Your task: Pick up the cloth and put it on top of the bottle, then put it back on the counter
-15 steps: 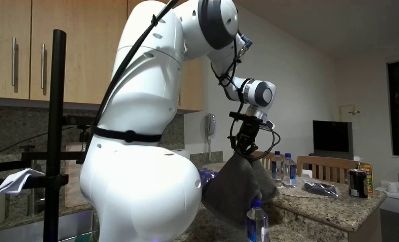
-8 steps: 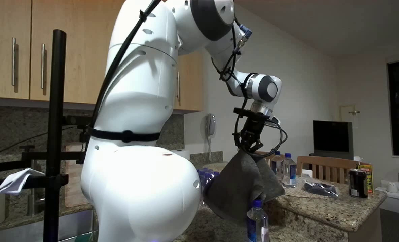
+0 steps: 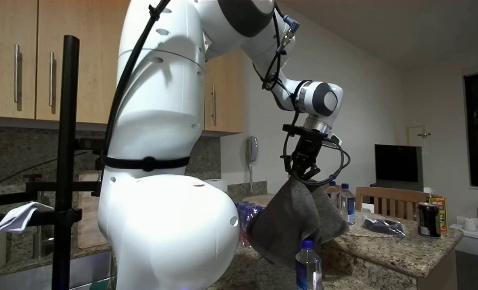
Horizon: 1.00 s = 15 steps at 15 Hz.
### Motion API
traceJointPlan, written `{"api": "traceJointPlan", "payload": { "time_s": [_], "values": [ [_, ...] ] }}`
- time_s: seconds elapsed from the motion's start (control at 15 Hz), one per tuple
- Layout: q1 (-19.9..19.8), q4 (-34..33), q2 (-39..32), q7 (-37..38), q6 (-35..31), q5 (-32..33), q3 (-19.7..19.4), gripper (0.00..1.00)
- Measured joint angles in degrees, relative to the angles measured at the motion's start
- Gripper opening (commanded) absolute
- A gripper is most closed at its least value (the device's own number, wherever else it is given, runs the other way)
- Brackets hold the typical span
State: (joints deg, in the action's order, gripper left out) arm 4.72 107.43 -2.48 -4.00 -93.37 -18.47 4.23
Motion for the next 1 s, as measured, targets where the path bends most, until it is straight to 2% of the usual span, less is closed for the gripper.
{"api": "traceJointPlan", "payload": {
  "time_s": [0.67,1.0],
  "values": [
    [0.0,0.0,-0.4,-0.4,0.4,0.0,0.0,0.09],
    [-0.5,-0.1,-1.9,-7.1,8.2,0.0,-1.1,0.09]
  ]
}}
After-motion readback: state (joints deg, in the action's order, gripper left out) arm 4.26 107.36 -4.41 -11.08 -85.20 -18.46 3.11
